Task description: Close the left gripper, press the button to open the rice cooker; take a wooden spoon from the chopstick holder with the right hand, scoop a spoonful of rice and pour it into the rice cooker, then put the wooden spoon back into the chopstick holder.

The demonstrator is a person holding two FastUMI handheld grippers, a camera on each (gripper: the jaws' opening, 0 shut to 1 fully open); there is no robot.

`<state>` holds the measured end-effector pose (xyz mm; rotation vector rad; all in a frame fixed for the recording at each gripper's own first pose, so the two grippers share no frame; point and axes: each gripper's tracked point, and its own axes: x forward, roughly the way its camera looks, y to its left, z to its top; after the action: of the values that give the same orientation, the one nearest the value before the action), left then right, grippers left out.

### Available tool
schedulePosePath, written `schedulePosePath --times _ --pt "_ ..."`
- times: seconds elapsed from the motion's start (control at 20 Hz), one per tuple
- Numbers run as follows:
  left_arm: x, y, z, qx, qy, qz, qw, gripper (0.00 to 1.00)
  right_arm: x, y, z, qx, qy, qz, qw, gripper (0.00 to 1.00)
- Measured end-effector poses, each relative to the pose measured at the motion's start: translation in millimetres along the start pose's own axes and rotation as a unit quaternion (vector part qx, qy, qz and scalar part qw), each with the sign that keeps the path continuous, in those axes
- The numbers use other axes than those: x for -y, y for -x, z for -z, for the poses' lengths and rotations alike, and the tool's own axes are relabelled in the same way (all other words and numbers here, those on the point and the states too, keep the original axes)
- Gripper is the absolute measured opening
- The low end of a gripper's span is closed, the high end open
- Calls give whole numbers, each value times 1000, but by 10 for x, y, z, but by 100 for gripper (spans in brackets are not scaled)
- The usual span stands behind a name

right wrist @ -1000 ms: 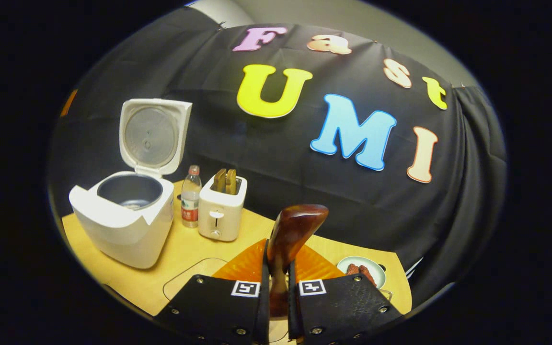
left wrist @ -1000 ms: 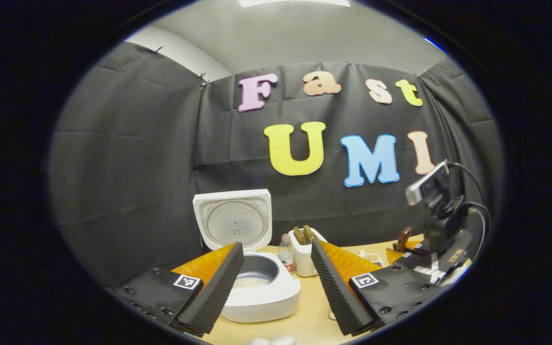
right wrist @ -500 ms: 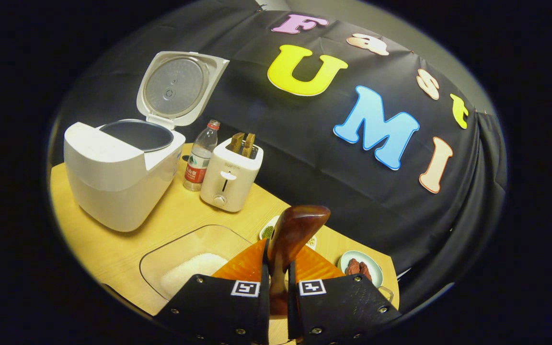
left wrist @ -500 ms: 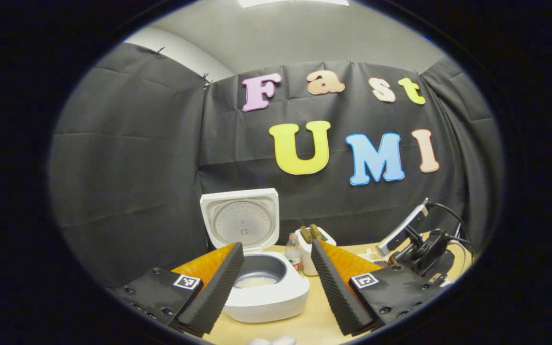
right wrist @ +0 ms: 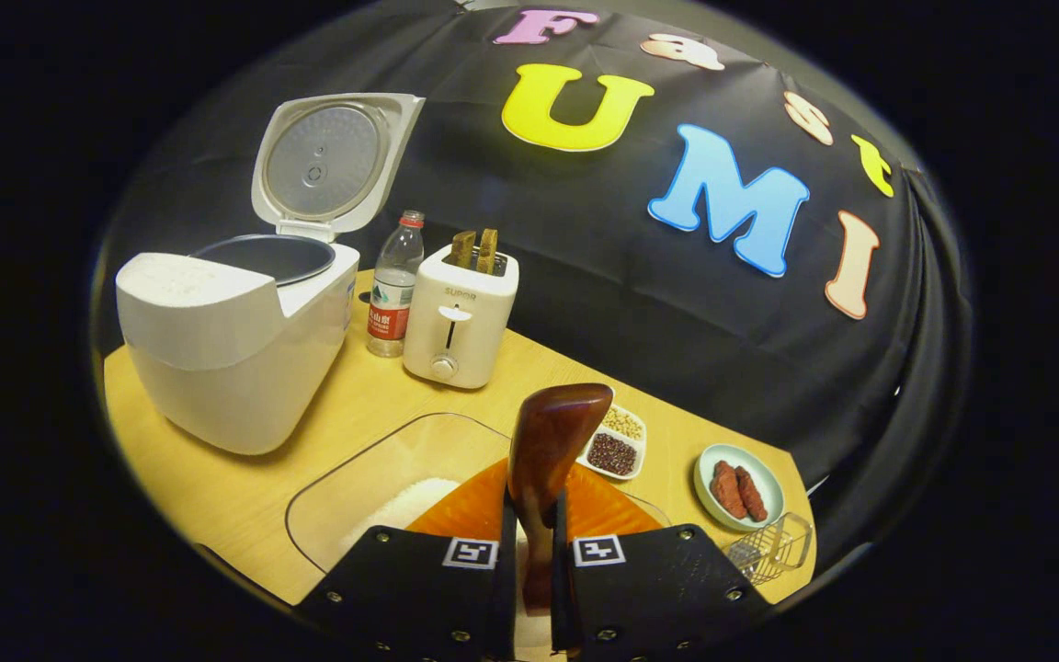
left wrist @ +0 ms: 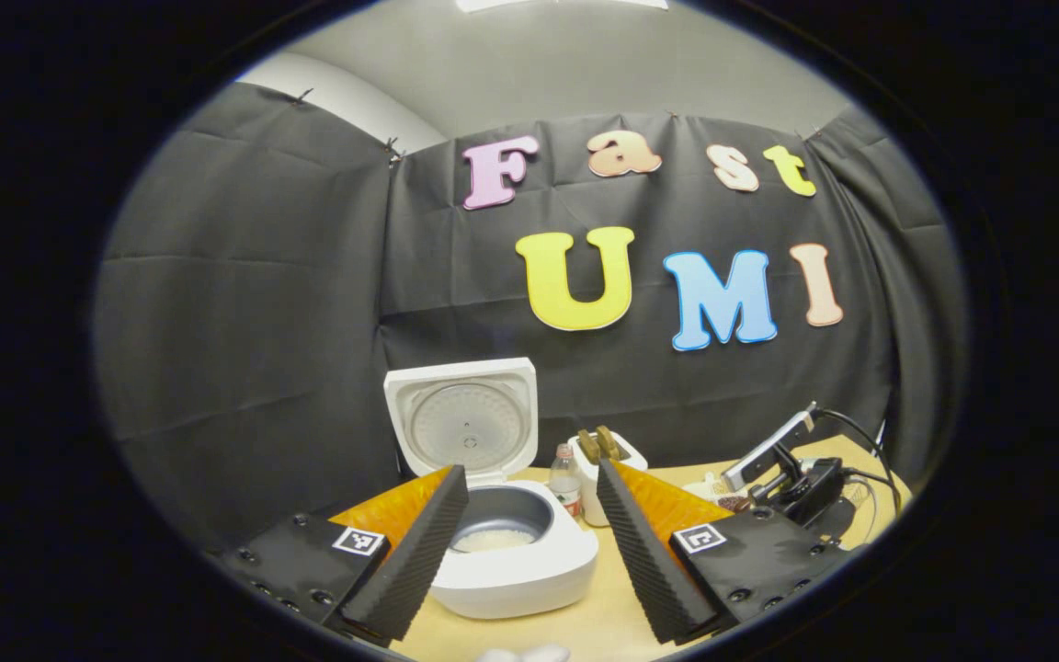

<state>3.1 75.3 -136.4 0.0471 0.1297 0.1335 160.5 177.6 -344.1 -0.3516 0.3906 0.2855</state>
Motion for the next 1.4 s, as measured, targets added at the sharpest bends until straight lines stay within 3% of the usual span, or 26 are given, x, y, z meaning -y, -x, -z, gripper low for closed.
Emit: schedulePosePath --times 0.2,0.35,0.7,0.9,1.15,1.3,1.4 --pt "-14 -1 10 -4 -2 3 1000 98 -197 -23 -11 -14 -87 -31 996 16" --pt "-53 -17 62 -11 -7 3 1000 98 -302 -43 -41 -27 -171 -54 984 16" --pt "-131 -64 141 -22 -4 -1 1000 98 -448 -44 -170 -41 -342 -118 931 16" --pt "-139 -86 95 -16 -8 -2 1000 98 -205 -62 -63 -48 -449 -132 883 16" --pt "-118 -101 54 -13 -9 -1 1000 98 80 58 -8 -32 -492 -134 859 16" --pt "-104 -85 38 -9 -15 0 1000 98 307 138 -118 -13 -542 -134 829 16" --pt "-62 -68 2 -6 -17 3 1000 98 424 164 -145 -1 -546 -127 828 16"
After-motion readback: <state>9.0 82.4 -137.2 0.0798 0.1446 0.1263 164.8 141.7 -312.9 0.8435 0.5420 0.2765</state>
